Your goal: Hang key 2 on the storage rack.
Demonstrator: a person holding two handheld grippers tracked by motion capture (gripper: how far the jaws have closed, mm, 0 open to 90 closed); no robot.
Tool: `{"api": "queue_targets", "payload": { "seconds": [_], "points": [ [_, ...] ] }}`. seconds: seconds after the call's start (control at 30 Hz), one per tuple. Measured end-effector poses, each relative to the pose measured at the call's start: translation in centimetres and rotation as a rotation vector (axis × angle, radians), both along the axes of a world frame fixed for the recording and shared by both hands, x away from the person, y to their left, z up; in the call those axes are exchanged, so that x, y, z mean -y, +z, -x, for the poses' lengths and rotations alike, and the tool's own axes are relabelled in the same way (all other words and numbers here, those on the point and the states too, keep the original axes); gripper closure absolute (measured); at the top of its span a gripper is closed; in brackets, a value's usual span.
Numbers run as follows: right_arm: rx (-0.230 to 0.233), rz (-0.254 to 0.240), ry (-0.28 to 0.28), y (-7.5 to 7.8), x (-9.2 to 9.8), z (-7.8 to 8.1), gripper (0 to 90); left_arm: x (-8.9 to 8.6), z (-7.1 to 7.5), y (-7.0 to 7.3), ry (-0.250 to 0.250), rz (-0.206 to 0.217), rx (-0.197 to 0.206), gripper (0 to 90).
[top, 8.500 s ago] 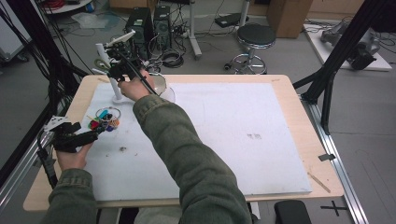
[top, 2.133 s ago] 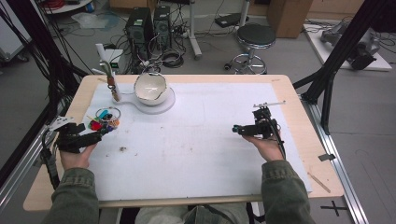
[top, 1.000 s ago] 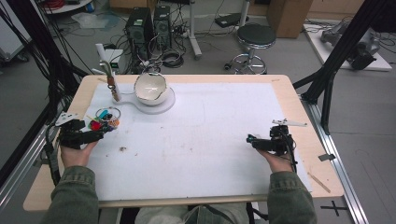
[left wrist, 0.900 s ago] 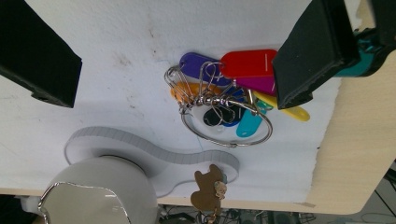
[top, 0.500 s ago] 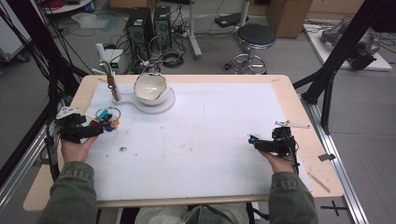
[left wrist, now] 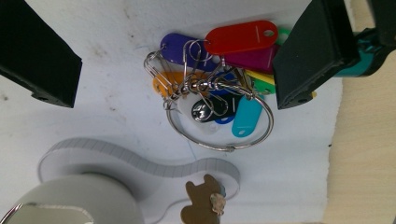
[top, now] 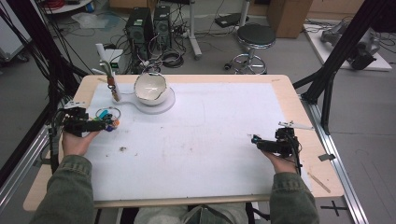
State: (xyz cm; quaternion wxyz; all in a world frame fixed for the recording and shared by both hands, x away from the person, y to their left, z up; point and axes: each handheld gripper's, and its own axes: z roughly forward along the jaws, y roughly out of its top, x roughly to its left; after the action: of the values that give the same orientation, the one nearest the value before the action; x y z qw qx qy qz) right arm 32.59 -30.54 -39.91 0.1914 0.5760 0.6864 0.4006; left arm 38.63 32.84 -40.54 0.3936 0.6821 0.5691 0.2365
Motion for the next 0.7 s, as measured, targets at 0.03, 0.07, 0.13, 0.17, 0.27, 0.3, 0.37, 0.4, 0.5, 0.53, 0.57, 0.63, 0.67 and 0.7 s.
{"api": "queue_targets", "payload": {
  "seconds": [0.03, 0.07, 0.13, 0.17, 0.27, 0.3, 0.37, 0.4, 0.5, 0.53, 0.57, 0.63, 0.67, 0.7],
  "points": [
    [-0.001, -0.004, 0.004, 0.0, 0.0, 0.0, 1.0, 0.1, -0.1, 0.0, -0.004, -0.004, -0.003, 1.8],
    [0.0, -0.004, 0.007, 0.0, 0.1, 0.0, 1.0, 0.1, -0.2, -0.1, -0.005, -0.001, -0.006, 1.8],
    [-0.004, -0.01, 0.01, 0.0, 0.1, 0.1, 1.0, 0.2, -0.5, -0.3, -0.009, -0.002, -0.021, 1.8],
    [0.0, -0.011, 0.011, 0.0, 0.2, 0.1, 1.0, 0.2, -0.6, -0.4, -0.007, -0.01, -0.029, 1.8],
    [0.005, -0.016, 0.005, 0.1, 0.4, 0.2, 1.0, 0.3, -0.9, -0.6, 0.001, -0.022, -0.041, 1.8],
    [0.001, -0.02, 0.001, 0.1, 0.6, 0.2, 1.0, 0.2, -1.0, -0.6, 0.002, -0.021, -0.048, 1.8],
    [0.003, -0.019, 0.001, 0.1, 0.6, 0.2, 1.0, 0.2, -1.3, -0.4, -0.009, -0.031, -0.062, 1.8],
    [0.005, -0.019, 0.0, 0.1, 0.6, 0.2, 1.0, 0.4, -1.4, -0.2, -0.013, -0.046, -0.061, 1.8],
    [0.008, -0.016, 0.002, 0.1, 0.6, 0.2, 1.0, 0.9, -1.8, 0.3, -0.041, -0.076, -0.069, 1.8],
    [0.004, -0.018, 0.005, 0.1, 0.6, 0.2, 1.0, 1.0, -1.9, 0.5, -0.046, -0.077, -0.064, 1.8],
    [0.004, -0.016, 0.006, 0.1, 0.5, 0.2, 1.0, 1.0, -2.0, 0.5, -0.053, -0.072, -0.074, 1.8],
    [0.006, -0.016, 0.01, 0.1, 0.5, 0.2, 1.0, 1.0, -2.3, 0.5, -0.06, -0.08, -0.091, 1.8],
    [0.007, -0.014, 0.011, 0.1, 0.5, 0.2, 1.0, 1.1, -2.5, 0.6, -0.063, -0.085, -0.098, 1.8],
    [0.006, -0.016, 0.008, 0.1, 0.5, 0.3, 1.0, 1.1, -2.8, 0.7, -0.07, -0.095, -0.108, 1.8]
  ]
}}
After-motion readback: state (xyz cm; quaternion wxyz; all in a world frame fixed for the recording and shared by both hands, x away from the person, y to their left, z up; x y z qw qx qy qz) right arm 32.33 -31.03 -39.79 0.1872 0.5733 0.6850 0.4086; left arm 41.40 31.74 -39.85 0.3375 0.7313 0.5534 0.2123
